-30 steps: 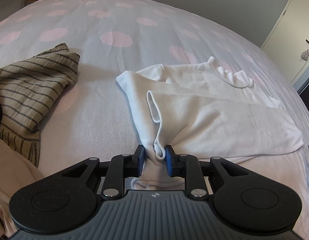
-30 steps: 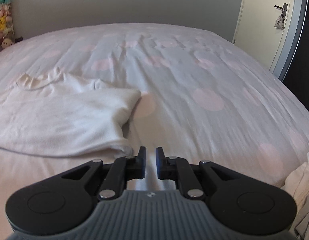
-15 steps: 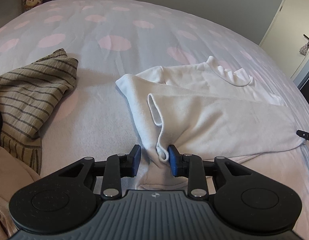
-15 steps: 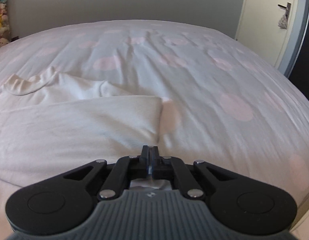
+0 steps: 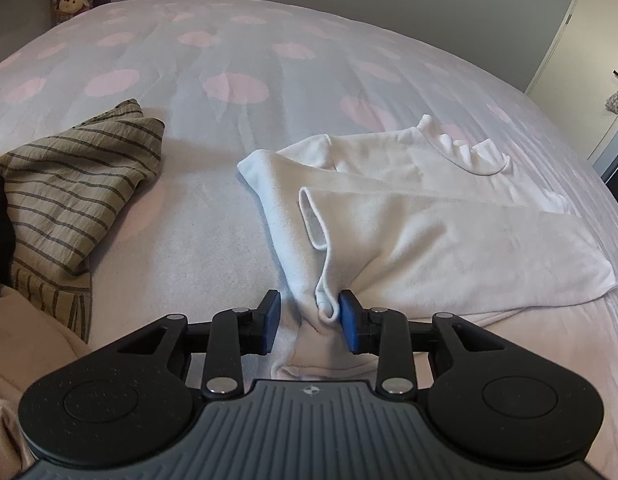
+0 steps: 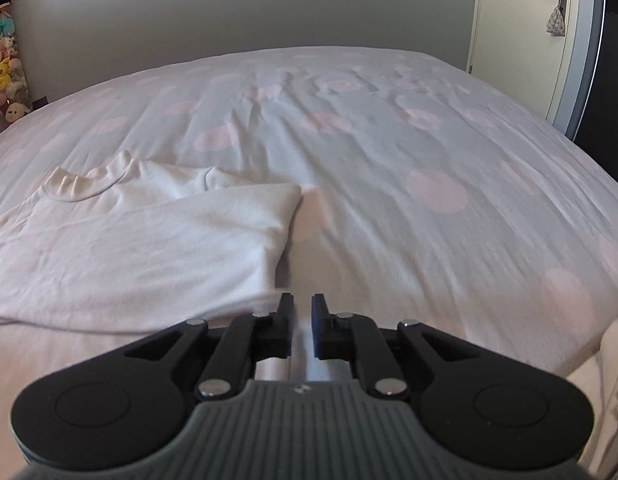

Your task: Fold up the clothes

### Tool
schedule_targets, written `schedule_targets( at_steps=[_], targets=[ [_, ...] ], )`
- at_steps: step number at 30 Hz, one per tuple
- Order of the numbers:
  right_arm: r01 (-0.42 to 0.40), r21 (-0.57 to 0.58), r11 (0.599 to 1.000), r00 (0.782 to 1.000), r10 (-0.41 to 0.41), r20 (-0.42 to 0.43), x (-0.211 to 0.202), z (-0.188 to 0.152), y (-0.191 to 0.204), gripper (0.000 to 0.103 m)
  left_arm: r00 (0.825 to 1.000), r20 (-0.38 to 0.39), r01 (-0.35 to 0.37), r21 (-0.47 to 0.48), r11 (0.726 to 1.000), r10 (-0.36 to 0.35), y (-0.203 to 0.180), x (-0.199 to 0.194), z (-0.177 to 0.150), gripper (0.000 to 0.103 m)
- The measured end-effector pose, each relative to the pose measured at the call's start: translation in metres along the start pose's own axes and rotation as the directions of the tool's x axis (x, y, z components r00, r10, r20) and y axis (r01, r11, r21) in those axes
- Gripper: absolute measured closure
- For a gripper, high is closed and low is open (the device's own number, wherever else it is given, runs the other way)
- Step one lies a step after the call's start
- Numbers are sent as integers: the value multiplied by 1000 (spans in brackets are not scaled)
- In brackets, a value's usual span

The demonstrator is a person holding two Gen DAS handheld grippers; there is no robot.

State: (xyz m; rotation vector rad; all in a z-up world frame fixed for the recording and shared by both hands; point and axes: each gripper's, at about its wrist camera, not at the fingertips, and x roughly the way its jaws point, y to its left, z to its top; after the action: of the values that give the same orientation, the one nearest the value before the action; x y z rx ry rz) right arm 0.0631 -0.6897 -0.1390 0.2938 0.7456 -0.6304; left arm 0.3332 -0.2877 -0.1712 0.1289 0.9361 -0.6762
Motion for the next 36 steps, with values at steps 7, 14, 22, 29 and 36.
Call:
schedule_targets(
  at_steps=[7,14,22,29,36],
  targets=[
    [-137,-7,991,983,135,-124,-50,-45,11,64,995,6,-101,98,990,101,-40,-48,-34,64],
    [-330,-134,935,924,290,-251,-90,-86,55,55,993,4,-115,233,966,118,-97,-102,-86,64],
    [-477,-305,825,856,358,-372,-130,-120,96,44,998,-7,-59,382,922,67,-156,-155,-134,63],
    [-577,-510,638,808,355,-471,-163,-156,132,41,989,-134,25,556,831,61,-188,-169,-174,58],
    [-628,-581,517,771,317,-552,-173,-181,144,29,978,-180,32,616,787,102,-206,-178,-209,57]
  ],
)
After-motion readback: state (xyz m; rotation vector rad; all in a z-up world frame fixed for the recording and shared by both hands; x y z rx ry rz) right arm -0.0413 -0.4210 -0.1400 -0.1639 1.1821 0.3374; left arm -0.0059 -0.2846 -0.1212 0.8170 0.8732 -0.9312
